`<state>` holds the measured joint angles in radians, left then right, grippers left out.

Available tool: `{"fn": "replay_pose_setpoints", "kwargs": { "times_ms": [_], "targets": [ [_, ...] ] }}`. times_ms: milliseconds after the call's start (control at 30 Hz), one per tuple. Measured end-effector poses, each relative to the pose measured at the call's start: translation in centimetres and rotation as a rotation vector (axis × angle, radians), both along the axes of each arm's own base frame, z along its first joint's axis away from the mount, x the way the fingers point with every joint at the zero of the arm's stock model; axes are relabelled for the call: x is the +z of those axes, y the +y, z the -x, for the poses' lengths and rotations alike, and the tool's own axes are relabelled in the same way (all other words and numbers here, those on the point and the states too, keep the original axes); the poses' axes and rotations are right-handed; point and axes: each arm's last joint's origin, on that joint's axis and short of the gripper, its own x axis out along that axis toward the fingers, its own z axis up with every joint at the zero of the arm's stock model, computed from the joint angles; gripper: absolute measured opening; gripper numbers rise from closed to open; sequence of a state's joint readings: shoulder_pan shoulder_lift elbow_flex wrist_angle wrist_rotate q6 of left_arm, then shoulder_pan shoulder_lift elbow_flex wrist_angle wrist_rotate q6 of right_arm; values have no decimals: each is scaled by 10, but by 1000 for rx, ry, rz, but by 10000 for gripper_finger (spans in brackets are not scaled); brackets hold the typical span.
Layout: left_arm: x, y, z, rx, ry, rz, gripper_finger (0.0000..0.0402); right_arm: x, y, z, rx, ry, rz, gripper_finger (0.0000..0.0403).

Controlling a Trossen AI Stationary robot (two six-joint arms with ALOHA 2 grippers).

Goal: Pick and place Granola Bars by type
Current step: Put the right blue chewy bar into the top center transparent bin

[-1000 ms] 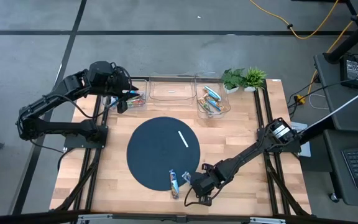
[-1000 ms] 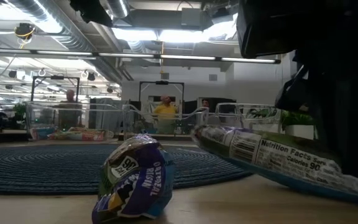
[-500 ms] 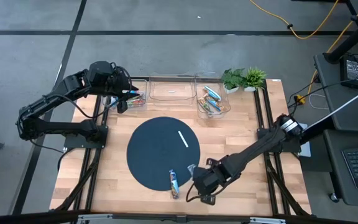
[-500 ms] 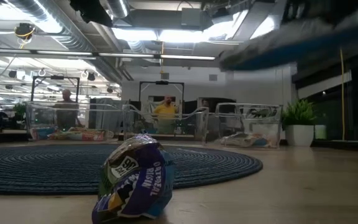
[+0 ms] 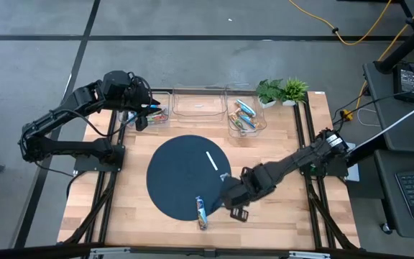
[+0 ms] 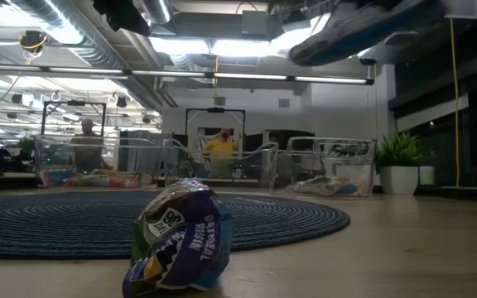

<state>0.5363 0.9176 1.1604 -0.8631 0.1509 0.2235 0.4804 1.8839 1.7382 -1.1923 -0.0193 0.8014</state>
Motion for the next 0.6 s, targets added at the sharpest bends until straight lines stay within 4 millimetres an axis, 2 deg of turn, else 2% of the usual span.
{"fn": "replay_pose_setpoints", "kwargs": {
  "times_ms": [200, 367, 467, 600],
  "targets": [
    [1, 0, 0, -4, -4, -9, 95, 1, -41, -18, -9, -13, 18, 3],
    [1, 0, -1, -4, -12, -14, 97, 7, -96, -31, 72, -35, -12, 3],
    [1, 1, -1, -4, -13, -14, 96, 20, -133, -27, 100, -76, 14, 3],
    [1, 0, -1, 12, -20, 10, 93, 48, -181, -12, 96, -175, 57, 3]
  ]
}}
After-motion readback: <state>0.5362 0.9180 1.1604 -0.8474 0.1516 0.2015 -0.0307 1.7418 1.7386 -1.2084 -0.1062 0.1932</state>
